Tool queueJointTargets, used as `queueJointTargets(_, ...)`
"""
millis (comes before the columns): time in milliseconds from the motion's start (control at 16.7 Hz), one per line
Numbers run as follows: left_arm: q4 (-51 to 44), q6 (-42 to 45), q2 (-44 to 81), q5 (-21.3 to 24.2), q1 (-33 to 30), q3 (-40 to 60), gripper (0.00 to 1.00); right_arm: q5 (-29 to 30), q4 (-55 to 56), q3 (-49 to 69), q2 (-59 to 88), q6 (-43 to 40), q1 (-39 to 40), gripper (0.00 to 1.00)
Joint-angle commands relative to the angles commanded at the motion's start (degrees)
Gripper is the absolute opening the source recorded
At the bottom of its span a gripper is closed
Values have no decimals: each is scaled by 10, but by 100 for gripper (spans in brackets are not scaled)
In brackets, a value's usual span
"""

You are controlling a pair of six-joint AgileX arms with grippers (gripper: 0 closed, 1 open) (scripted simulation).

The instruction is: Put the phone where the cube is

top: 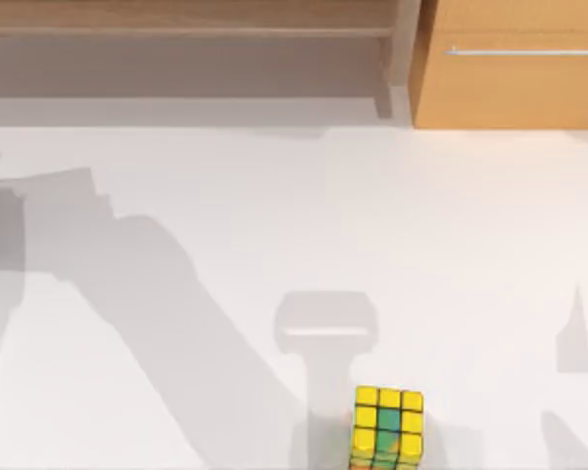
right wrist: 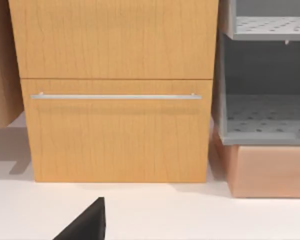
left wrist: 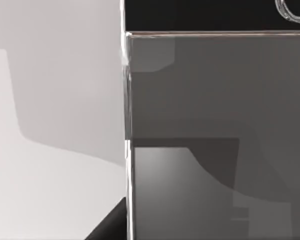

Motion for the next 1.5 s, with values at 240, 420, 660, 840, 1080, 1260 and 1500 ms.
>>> queueJointTargets(240,0,-9,-43,1,-15,23,0,0,0,0,0,0,0,100)
queueJointTargets(420,2,-25,-101,4,-45,30,0,0,0,0,0,0,0,100)
queueJointTargets(660,0,-62,-185,10,-109,19,0,0,0,0,0,0,0,100)
queueJointTargets(840,-5,-104,-239,16,-171,-2,0,0,0,0,0,0,0,100)
queueJointTargets(1080,-17,-182,-293,23,-269,-55,0,0,0,0,0,0,0,100)
queueJointTargets(1260,-24,-256,-321,26,-348,-107,0,0,0,0,0,0,0,100)
queueJointTargets(1500,-28,-364,-342,25,-447,-183,0,0,0,0,0,0,0,100)
